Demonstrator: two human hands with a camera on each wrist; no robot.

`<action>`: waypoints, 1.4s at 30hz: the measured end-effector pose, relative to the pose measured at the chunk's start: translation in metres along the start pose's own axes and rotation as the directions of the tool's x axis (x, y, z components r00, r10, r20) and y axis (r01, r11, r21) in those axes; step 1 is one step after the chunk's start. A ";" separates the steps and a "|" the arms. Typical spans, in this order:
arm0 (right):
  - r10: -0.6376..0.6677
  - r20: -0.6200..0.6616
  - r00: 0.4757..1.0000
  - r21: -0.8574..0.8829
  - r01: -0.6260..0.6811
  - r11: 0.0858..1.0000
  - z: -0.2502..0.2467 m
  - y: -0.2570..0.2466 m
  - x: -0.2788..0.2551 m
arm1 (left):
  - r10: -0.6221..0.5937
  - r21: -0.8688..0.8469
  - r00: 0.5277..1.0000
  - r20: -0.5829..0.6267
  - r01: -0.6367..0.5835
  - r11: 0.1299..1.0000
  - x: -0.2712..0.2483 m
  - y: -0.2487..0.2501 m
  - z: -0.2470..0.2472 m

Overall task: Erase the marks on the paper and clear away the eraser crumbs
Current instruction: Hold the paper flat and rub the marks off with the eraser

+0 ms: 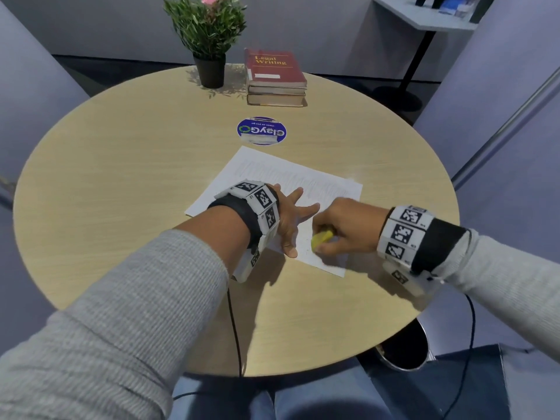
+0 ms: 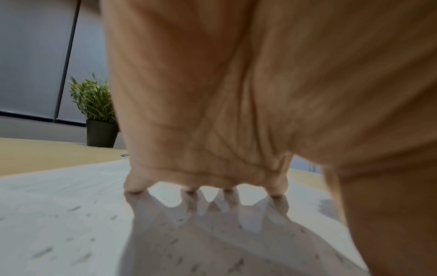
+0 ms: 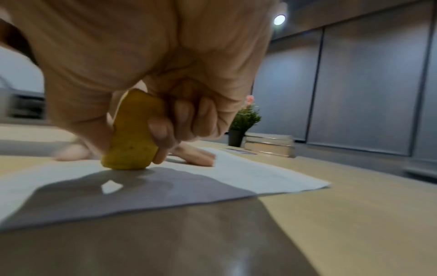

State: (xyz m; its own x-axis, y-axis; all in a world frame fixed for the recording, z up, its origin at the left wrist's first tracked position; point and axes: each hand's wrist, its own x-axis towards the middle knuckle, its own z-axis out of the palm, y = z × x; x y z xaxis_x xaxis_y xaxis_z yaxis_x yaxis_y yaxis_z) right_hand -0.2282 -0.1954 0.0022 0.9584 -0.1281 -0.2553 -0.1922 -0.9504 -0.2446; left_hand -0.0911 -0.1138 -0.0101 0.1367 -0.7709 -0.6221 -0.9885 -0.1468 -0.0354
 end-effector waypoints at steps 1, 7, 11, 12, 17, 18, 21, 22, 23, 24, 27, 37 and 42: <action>0.018 -0.034 0.999 0.004 -0.018 1.000 -0.005 0.007 0.003 | 0.000 -0.006 1.000 0.005 0.000 1.000 -0.001 -0.001 0.000; -0.061 0.057 0.997 -0.002 0.061 0.998 0.009 -0.011 -0.011 | 0.008 -0.030 1.000 -0.012 -0.009 0.999 0.003 0.000 0.004; 0.056 -0.055 0.997 0.024 -0.055 0.998 -0.004 0.012 -0.001 | 0.003 -0.026 0.999 -0.035 -0.004 1.000 0.006 -0.003 0.006; 0.046 -0.062 0.997 0.026 -0.044 0.999 -0.002 0.010 -0.002 | -0.003 -0.019 1.000 -0.021 0.003 1.000 0.004 -0.003 0.005; -0.020 0.017 1.000 0.022 0.020 1.000 0.003 -0.002 0.001 | -0.016 -0.049 0.999 0.043 0.018 0.999 -0.006 0.000 -0.007; 0.012 -0.011 1.000 0.023 -0.011 1.000 -0.004 0.005 0.005 | -0.011 -0.048 0.999 0.042 0.013 0.999 -0.005 -0.001 -0.005; -0.006 -0.029 1.000 0.004 0.006 1.000 -0.001 0.002 0.006 | 0.017 -0.059 0.999 0.035 -0.015 0.998 -0.009 0.001 -0.005; -0.047 -0.003 0.999 0.010 0.047 0.999 0.003 -0.007 0.003 | 0.027 -0.055 0.999 0.027 -0.026 0.998 -0.011 0.001 -0.006; -0.082 0.020 0.996 0.031 0.082 0.996 0.008 -0.015 -0.001 | 0.025 -0.048 0.999 0.028 -0.024 0.999 -0.010 0.001 -0.005; -0.095 0.022 0.995 0.042 0.094 0.995 0.009 -0.016 -0.001 | 0.020 -0.040 0.999 0.030 -0.019 0.999 -0.010 0.001 -0.006; 0.005 -0.062 0.998 0.051 -0.002 0.999 -0.003 0.002 0.010 | 0.003 -0.039 0.999 0.041 -0.001 0.999 -0.008 0.000 -0.007; 0.098 -0.197 0.975 0.091 -0.081 0.993 -0.018 0.018 -0.018 | 0.016 -0.006 0.999 -0.039 -0.016 1.000 -0.009 -0.006 -0.002; 0.129 -0.096 0.987 0.047 -0.125 0.991 -0.001 0.014 -0.026 | 0.042 -0.066 0.999 -0.030 -0.044 0.997 -0.011 0.000 -0.014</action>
State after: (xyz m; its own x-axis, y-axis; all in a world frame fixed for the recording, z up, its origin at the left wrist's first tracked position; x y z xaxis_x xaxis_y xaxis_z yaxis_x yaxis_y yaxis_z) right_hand -0.2551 -0.2060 0.0067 0.9413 -0.2762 -0.1941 -0.3202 -0.9125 -0.2545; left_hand -0.0918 -0.1138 0.0077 0.0968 -0.7948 -0.5991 -0.9872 -0.1535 0.0440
